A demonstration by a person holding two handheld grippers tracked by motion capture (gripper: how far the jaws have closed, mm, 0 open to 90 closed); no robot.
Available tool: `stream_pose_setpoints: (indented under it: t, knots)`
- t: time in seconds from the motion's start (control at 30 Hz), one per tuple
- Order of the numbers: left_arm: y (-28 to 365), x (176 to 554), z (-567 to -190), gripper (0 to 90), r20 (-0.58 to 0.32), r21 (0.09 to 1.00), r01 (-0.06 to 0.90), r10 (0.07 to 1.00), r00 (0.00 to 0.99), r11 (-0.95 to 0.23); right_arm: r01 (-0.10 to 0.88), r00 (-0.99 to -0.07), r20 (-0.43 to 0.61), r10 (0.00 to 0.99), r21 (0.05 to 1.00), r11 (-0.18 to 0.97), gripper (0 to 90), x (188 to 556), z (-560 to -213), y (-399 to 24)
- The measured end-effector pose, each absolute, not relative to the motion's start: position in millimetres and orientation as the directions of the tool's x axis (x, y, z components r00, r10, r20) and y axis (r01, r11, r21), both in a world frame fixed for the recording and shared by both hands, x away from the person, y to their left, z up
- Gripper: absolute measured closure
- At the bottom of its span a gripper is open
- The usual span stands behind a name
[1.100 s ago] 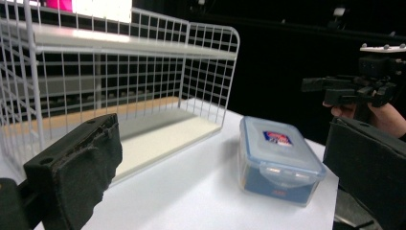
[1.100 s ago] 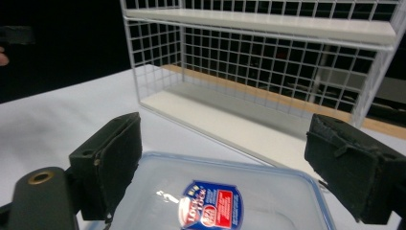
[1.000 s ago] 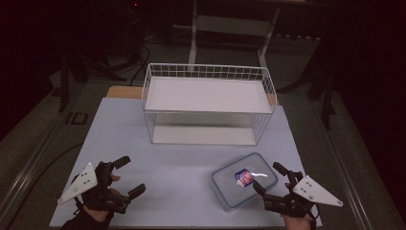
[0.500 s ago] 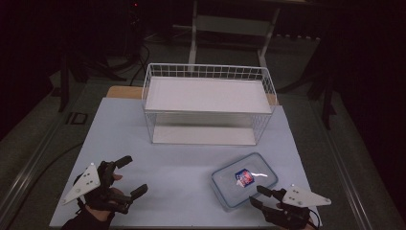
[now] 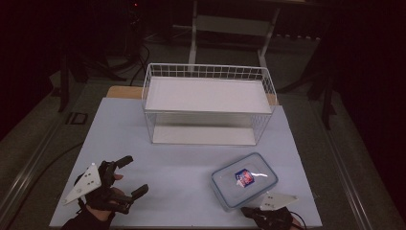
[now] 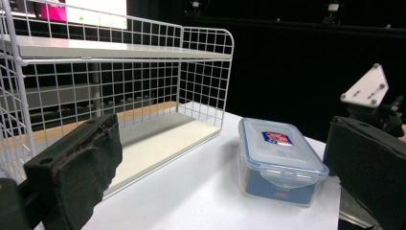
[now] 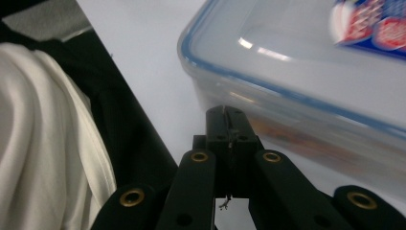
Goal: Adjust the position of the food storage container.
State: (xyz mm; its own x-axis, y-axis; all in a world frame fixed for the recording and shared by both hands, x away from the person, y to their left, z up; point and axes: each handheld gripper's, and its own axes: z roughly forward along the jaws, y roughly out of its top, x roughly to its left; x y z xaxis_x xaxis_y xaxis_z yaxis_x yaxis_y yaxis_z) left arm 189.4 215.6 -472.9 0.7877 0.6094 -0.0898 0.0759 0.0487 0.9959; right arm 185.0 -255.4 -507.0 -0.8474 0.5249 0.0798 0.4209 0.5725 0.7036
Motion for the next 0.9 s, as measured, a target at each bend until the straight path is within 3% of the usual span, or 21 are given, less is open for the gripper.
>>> stream_pose_setpoints:
  t: [0.9]
  knots:
    - [218,189,-472,0.0,-0.09,0.996,0.067,0.631,0.77,0.061,0.411,-0.854,0.078,0.514,0.707,0.575,89.9,233,-516,-208]
